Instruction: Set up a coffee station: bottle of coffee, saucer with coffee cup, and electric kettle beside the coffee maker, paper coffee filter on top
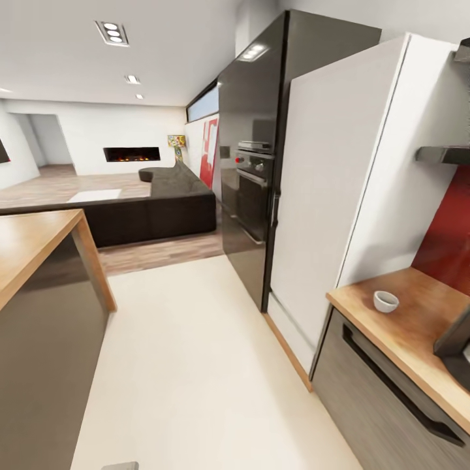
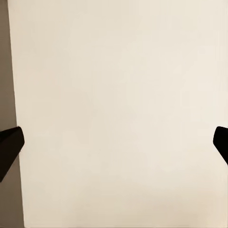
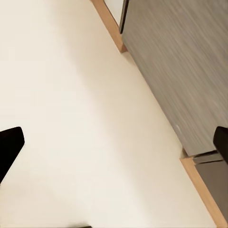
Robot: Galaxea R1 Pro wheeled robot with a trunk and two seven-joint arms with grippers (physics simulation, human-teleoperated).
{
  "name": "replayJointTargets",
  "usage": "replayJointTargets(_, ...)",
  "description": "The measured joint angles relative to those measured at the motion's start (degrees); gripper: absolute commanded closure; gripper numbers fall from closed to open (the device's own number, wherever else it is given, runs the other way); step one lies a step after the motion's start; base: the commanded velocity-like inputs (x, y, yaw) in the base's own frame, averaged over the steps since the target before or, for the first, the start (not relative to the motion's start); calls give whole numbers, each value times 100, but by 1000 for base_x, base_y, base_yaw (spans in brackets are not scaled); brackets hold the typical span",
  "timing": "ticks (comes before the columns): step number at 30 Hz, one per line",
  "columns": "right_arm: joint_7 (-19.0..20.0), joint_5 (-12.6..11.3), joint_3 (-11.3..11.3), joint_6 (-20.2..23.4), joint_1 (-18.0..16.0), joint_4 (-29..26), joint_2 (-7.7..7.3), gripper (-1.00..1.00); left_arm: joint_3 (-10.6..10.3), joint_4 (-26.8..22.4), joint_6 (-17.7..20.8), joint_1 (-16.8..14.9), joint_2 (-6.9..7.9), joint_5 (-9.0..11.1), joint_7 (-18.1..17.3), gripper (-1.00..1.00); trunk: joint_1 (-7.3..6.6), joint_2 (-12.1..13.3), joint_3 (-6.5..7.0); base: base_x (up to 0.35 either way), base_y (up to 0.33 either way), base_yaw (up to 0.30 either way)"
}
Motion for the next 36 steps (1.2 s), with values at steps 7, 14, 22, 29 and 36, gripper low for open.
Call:
replayJointTargets(7, 0, 0, 0, 0, 1, 1, -3, -100, 0, 0, 0, 0, 0, -1, 0, -100, 0, 0, 0, 333, 136, -254)
replayJointTargets(14, 0, 0, 0, -1, 3, 1, -3, -100, 0, 0, 0, 0, 0, -1, 0, -100, 0, 0, 0, 333, 143, -262)
replayJointTargets(22, 0, 0, 0, -1, 1, 1, -4, -100, 0, 0, 0, 0, 0, -2, 0, -100, 0, 0, 0, 330, 143, -263)
replayJointTargets(29, 0, 0, -1, 0, -1, -2, -4, -100, -1, 1, 0, -1, 0, -2, 0, -100, 1, 0, 0, 254, 98, -263)
replayJointTargets(36, 0, 0, -1, -1, 3, -3, -4, -100, -1, 1, 0, 0, 0, -1, 0, -100, 3, 1, 0, 51, 9, -263)
